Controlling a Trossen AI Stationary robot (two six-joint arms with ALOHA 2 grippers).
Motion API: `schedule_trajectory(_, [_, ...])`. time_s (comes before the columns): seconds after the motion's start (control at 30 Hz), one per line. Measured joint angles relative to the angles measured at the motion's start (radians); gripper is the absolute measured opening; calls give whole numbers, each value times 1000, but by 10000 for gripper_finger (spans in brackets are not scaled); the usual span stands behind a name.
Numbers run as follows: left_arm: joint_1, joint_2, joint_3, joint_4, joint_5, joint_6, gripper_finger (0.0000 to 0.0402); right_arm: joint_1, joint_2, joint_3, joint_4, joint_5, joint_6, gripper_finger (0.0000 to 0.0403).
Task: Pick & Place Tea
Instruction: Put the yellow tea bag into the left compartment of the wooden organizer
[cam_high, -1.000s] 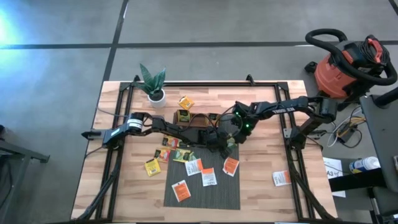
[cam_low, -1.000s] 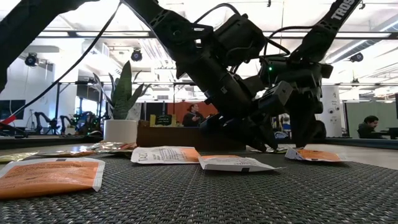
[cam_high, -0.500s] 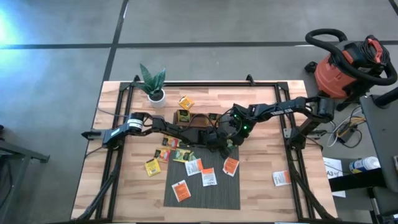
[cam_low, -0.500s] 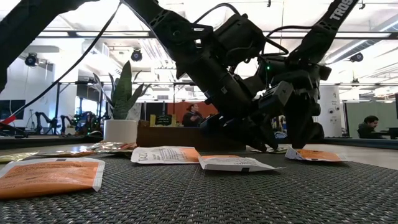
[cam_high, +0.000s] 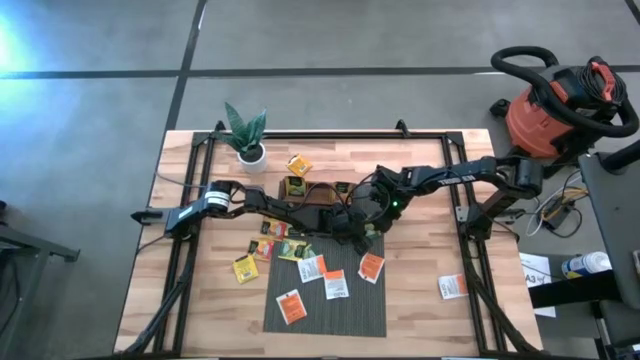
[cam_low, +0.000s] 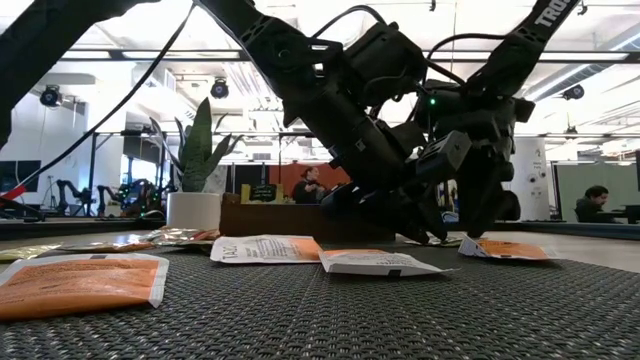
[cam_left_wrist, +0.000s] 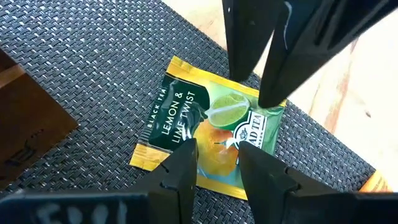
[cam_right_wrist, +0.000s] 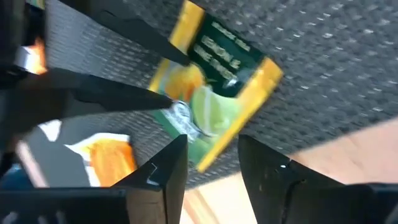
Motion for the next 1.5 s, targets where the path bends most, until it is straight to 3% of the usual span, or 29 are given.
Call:
schedule_trajectory(0.47, [0, 0, 0, 0, 0, 3, 122, 10, 1, -4, -40, 7, 4, 132])
schedule_trajectory(1.27, [1, 0, 0, 1, 0, 2, 122, 59, 33, -7, 42, 18, 27, 131])
schedule_trajectory(1.5, [1, 0, 0, -1, -4, 2, 122, 59, 34, -8, 95, 74, 25, 80])
